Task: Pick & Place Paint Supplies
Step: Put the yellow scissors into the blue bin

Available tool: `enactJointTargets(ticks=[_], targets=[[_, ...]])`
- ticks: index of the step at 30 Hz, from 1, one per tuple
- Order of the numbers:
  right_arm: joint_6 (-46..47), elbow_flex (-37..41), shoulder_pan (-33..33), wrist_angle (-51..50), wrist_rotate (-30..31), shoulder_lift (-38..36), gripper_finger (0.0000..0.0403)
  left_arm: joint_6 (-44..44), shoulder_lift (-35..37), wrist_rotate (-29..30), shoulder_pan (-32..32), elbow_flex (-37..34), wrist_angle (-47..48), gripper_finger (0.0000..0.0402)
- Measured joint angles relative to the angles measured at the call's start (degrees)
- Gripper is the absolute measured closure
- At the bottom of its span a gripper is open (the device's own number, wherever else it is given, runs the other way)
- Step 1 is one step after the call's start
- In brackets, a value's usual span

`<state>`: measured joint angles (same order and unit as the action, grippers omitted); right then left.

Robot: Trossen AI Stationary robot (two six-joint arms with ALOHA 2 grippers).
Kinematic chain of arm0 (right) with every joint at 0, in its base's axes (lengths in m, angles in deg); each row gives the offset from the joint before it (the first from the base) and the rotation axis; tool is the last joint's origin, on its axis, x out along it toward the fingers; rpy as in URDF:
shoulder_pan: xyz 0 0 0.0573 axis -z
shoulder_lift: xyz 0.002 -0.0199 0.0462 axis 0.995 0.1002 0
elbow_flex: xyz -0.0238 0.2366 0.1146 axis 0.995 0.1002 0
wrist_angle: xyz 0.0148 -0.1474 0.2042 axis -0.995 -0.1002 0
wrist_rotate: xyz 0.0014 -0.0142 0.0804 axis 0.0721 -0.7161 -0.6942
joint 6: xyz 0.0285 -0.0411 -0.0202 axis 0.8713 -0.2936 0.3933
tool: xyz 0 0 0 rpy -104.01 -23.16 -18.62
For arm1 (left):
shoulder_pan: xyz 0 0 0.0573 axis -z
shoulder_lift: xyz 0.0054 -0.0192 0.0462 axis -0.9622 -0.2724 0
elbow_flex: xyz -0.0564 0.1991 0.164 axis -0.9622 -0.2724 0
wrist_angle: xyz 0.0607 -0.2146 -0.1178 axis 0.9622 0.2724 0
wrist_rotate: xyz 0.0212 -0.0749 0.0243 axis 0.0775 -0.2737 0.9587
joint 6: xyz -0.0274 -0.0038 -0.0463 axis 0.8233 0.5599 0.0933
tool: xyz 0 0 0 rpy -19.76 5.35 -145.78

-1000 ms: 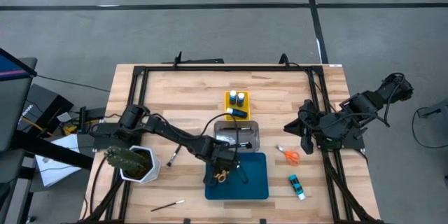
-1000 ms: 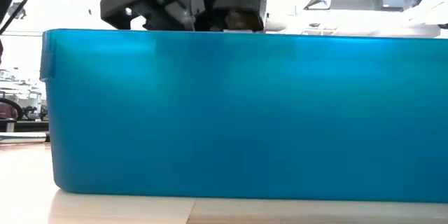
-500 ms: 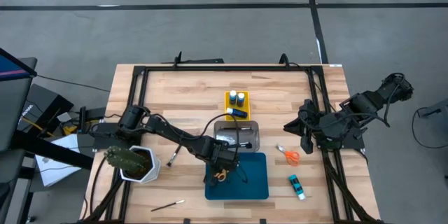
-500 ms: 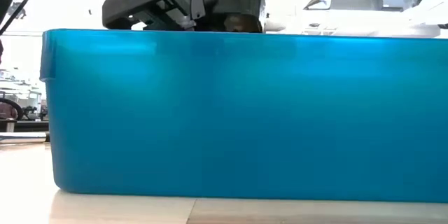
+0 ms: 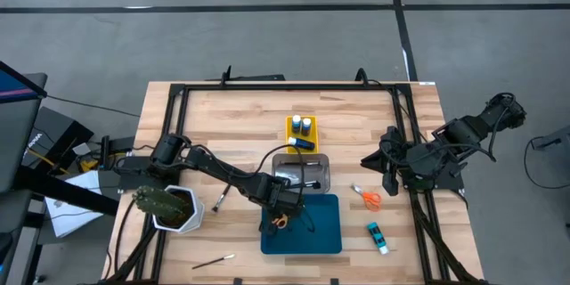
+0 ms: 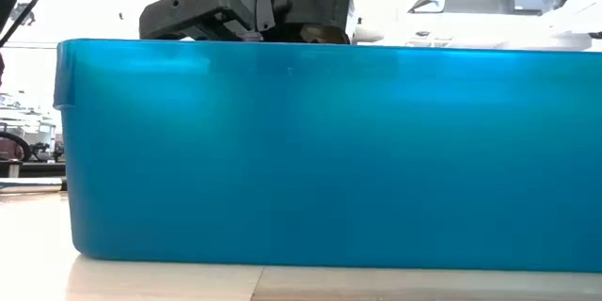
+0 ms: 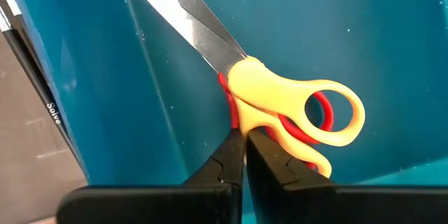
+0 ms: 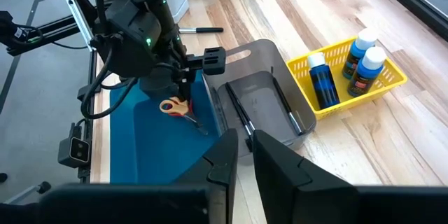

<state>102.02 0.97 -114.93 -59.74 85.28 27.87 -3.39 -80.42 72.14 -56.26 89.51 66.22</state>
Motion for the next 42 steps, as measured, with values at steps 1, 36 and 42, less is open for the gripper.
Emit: enactJointTargets(ticks=[1,36,42], targets=[[0.01,0.0,0.0,0.0,0.0,0.0,0.0359,0.0,0.0,-0.01,0.0,0.0,-0.02,0.0401],[0.04,0.0,-0.06,0.0,-0.02,0.0,0.0359,1.29,0.04,-0.05,0.0,-0.02,0.46,0.0391],[0.04,0.0,-0.07,0.0,-0.04,0.0,0.0359,1.2,0.06,-0.05,0.0,-0.02,0.43,0.0391]])
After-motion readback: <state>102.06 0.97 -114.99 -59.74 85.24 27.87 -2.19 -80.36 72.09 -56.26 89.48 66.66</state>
